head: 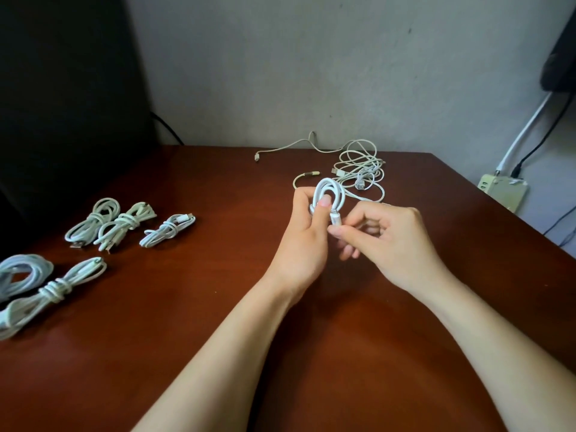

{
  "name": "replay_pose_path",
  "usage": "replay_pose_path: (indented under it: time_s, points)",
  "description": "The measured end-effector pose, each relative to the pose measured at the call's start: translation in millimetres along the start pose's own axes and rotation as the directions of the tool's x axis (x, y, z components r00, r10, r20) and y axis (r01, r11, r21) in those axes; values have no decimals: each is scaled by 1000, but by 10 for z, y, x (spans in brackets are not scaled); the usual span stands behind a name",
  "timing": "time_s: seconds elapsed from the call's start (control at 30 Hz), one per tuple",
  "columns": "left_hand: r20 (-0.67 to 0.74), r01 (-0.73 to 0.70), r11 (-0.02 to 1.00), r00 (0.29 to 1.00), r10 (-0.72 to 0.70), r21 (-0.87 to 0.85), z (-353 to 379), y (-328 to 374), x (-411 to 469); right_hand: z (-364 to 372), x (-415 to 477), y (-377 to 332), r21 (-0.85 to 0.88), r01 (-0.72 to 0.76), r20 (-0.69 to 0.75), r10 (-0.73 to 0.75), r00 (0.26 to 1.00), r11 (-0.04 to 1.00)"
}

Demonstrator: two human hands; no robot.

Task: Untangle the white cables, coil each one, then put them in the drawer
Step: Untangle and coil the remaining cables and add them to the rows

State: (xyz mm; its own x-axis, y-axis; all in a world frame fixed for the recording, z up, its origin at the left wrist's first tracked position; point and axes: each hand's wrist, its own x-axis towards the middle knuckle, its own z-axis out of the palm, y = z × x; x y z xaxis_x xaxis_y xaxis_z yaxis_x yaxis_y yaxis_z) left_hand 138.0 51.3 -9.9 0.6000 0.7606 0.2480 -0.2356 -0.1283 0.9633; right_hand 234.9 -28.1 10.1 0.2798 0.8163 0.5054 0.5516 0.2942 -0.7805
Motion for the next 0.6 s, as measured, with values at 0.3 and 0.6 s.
replay_pose_path:
  time_s: [0.3,0.6]
  points:
    - [-6,-72,992,997,73,105,-38,42,-14,42,-7,10,102,-30,44,26,999,994]
    - [58,89,970,995,-78,-226,-1,60,3,19,25,-17,129,-68,-148,87,985,989]
